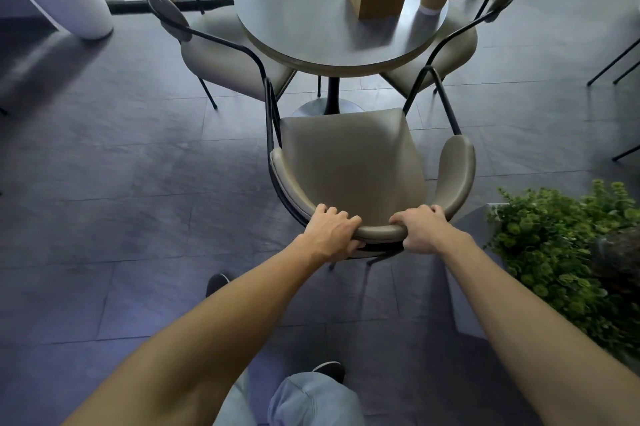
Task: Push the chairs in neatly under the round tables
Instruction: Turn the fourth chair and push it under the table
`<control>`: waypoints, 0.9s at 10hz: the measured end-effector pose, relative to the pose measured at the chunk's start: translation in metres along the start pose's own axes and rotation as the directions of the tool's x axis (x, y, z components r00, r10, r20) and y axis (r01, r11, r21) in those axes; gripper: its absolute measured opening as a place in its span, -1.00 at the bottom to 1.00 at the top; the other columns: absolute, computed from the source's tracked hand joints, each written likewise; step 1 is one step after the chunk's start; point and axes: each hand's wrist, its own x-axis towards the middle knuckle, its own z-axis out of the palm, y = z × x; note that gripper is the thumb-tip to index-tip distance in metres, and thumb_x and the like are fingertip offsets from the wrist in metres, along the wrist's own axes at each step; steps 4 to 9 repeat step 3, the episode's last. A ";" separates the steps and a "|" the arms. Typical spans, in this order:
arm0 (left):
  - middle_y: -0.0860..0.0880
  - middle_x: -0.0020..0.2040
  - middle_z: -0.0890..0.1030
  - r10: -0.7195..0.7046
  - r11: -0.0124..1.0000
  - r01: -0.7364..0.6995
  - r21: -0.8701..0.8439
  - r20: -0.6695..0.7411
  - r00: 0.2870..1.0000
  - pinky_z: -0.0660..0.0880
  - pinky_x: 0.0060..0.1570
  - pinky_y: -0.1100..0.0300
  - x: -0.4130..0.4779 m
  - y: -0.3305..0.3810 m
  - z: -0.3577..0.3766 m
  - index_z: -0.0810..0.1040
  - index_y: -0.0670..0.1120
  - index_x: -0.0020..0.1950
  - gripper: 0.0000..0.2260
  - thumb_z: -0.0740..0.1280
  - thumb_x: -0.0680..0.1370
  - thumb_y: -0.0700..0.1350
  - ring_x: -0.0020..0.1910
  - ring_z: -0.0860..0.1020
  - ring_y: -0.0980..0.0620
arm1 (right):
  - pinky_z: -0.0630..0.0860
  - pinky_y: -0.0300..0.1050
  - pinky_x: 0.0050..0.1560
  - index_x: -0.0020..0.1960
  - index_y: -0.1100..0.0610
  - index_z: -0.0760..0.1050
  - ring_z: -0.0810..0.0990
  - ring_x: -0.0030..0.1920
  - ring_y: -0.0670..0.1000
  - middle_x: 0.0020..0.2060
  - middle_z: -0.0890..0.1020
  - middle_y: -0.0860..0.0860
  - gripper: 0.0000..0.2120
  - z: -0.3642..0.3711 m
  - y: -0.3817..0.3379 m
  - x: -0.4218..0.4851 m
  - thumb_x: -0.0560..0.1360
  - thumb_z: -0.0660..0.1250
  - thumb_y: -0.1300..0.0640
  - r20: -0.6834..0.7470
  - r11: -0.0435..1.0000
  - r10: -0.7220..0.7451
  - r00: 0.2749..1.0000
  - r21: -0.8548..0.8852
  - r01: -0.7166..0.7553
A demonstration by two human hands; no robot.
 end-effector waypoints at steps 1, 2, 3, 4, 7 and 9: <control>-0.07 0.08 0.60 -0.004 1.000 0.004 -0.026 -0.004 1.000 0.38 0.12 -0.03 -0.003 -0.003 -0.008 0.49 -0.01 0.19 -0.62 0.14 0.62 0.25 0.07 0.55 -0.15 | 0.26 0.07 0.31 0.36 -0.19 0.41 0.43 0.29 0.14 0.25 0.56 -0.05 -0.38 -0.006 -0.005 -0.002 0.32 0.22 0.14 0.005 0.995 -0.003 1.000 0.105 0.003; -0.06 0.02 0.62 -0.019 0.997 0.019 -0.068 0.006 1.000 0.41 0.03 -0.01 -0.005 -0.007 -0.024 0.53 -0.01 0.10 -0.63 0.11 0.64 0.23 0.02 0.58 -0.14 | 0.34 0.05 0.29 0.35 -0.20 0.41 0.44 0.31 0.12 0.31 0.54 -0.07 -0.42 -0.016 -0.009 -0.009 0.35 0.23 0.09 -0.039 0.976 -0.015 0.999 0.217 0.023; -0.05 -0.03 0.64 -0.075 0.987 0.075 -0.141 0.006 0.997 0.41 -0.12 0.04 -0.008 -0.013 -0.057 0.56 -0.02 0.05 -0.61 0.10 0.65 0.23 -0.05 0.59 -0.11 | 0.38 0.11 0.35 0.34 -0.06 0.47 0.48 0.33 0.04 0.32 0.55 -0.07 -0.60 -0.043 -0.017 -0.018 0.50 0.29 -0.01 -0.224 0.956 -0.028 0.974 0.279 0.092; -0.05 -0.03 0.64 -0.075 0.987 0.075 -0.141 0.006 0.997 0.41 -0.12 0.04 -0.008 -0.013 -0.057 0.56 -0.02 0.05 -0.61 0.10 0.65 0.23 -0.05 0.59 -0.11 | 0.38 0.11 0.35 0.34 -0.06 0.47 0.48 0.33 0.04 0.32 0.55 -0.07 -0.60 -0.043 -0.017 -0.018 0.50 0.29 -0.01 -0.224 0.956 -0.028 0.974 0.279 0.092; -0.05 -0.03 0.64 -0.075 0.987 0.075 -0.141 0.006 0.997 0.41 -0.12 0.04 -0.008 -0.013 -0.057 0.56 -0.02 0.05 -0.61 0.10 0.65 0.23 -0.05 0.59 -0.11 | 0.38 0.11 0.35 0.34 -0.06 0.47 0.48 0.33 0.04 0.32 0.55 -0.07 -0.60 -0.043 -0.017 -0.018 0.50 0.29 -0.01 -0.224 0.956 -0.028 0.974 0.279 0.092; -0.05 -0.03 0.64 -0.075 0.987 0.075 -0.141 0.006 0.997 0.41 -0.12 0.04 -0.008 -0.013 -0.057 0.56 -0.02 0.05 -0.61 0.10 0.65 0.23 -0.05 0.59 -0.11 | 0.38 0.11 0.35 0.34 -0.06 0.47 0.48 0.33 0.04 0.32 0.55 -0.07 -0.60 -0.043 -0.017 -0.018 0.50 0.29 -0.01 -0.224 0.956 -0.028 0.974 0.279 0.092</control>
